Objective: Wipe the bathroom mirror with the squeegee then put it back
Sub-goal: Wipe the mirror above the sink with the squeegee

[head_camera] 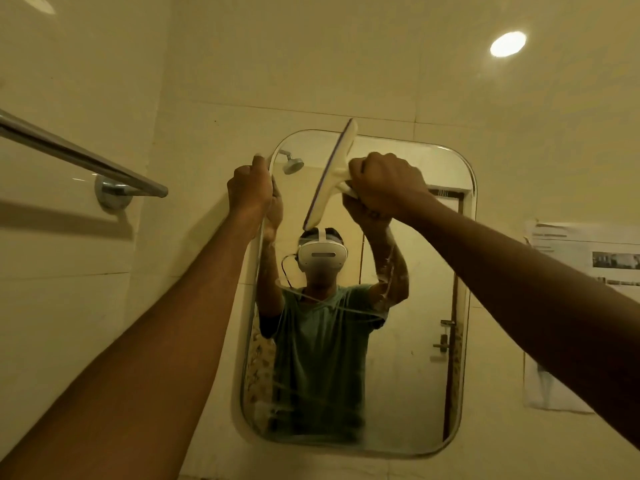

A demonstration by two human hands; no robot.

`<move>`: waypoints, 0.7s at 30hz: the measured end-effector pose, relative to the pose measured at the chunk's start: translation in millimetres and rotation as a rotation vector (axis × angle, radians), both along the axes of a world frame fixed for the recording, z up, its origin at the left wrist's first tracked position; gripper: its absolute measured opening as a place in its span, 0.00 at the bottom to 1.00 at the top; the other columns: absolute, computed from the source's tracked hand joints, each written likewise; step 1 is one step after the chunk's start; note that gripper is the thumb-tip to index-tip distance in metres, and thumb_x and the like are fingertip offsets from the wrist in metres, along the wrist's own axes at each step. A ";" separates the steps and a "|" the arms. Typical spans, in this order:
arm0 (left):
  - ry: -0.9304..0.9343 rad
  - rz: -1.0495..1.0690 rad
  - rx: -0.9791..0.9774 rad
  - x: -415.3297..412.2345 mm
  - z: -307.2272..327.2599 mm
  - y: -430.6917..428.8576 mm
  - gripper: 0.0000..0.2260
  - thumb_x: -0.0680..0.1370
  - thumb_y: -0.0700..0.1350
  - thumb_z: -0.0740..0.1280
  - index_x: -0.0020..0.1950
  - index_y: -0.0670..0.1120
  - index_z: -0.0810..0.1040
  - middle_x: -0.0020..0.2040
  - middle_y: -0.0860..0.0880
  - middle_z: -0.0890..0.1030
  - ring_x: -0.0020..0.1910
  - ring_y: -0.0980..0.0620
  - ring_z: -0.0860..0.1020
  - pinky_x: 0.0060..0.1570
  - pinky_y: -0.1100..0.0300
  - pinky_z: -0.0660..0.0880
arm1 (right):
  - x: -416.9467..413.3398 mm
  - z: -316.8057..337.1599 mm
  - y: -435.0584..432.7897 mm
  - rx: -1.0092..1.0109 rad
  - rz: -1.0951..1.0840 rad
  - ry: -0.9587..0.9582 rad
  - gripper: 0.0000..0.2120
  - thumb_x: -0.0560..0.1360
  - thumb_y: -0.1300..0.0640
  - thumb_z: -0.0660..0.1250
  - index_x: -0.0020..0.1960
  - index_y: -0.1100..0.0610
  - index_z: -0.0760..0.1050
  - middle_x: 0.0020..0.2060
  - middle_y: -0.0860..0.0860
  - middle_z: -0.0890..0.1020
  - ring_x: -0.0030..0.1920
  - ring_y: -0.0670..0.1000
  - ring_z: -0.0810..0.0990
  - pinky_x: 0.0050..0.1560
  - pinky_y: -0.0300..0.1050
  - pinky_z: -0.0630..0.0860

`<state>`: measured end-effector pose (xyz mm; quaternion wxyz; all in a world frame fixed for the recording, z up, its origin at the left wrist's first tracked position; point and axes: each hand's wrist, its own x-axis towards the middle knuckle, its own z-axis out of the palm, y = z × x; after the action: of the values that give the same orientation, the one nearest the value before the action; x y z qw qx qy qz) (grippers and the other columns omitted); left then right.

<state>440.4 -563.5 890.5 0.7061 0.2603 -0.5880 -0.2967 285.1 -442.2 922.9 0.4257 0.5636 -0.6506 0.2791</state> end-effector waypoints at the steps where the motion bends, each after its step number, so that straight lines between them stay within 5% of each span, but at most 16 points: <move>1: -0.001 0.005 -0.005 0.3 0.4 -0.8 0.19 0.82 0.51 0.52 0.43 0.43 0.77 0.37 0.50 0.75 0.36 0.54 0.73 0.36 0.59 0.69 | -1.9 3.0 -3.6 -0.016 0.016 -0.020 0.16 0.82 0.49 0.52 0.41 0.56 0.70 0.31 0.50 0.71 0.31 0.50 0.70 0.31 0.41 0.62; 5: 0.003 0.026 -0.016 -1.3 -0.5 -6.5 0.18 0.82 0.50 0.52 0.43 0.43 0.77 0.38 0.49 0.76 0.41 0.50 0.74 0.36 0.58 0.69 | -34.5 1.0 19.6 -0.009 -0.043 0.031 0.14 0.82 0.49 0.54 0.43 0.56 0.68 0.34 0.51 0.70 0.36 0.53 0.73 0.33 0.44 0.66; 10: 0.031 0.036 -0.001 -7.1 -8.0 -5.5 0.17 0.82 0.51 0.53 0.47 0.42 0.77 0.38 0.49 0.74 0.44 0.48 0.73 0.47 0.55 0.70 | -83.0 -19.5 55.2 -0.143 -0.059 -0.293 0.17 0.81 0.53 0.52 0.36 0.58 0.66 0.32 0.54 0.70 0.37 0.58 0.73 0.39 0.51 0.72; 15: 0.016 0.017 -0.003 -6.0 -11.7 -5.2 0.18 0.82 0.51 0.53 0.46 0.42 0.78 0.37 0.50 0.75 0.44 0.48 0.75 0.47 0.54 0.71 | -98.1 -56.0 53.9 -0.281 0.054 -0.594 0.18 0.83 0.48 0.50 0.37 0.53 0.66 0.33 0.53 0.72 0.31 0.50 0.71 0.34 0.45 0.69; 21: -0.029 0.040 -0.077 -3.9 -23.1 -7.3 0.20 0.82 0.52 0.53 0.45 0.41 0.78 0.35 0.50 0.75 0.41 0.48 0.75 0.47 0.51 0.74 | -79.3 -42.3 51.6 -0.329 0.034 -0.673 0.20 0.82 0.48 0.48 0.37 0.56 0.68 0.35 0.53 0.73 0.34 0.51 0.73 0.36 0.45 0.70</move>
<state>436.6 -570.9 867.4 0.7126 0.2489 -0.6040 -0.2559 205.7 -390.7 880.6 0.2682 0.3751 -0.6911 0.5565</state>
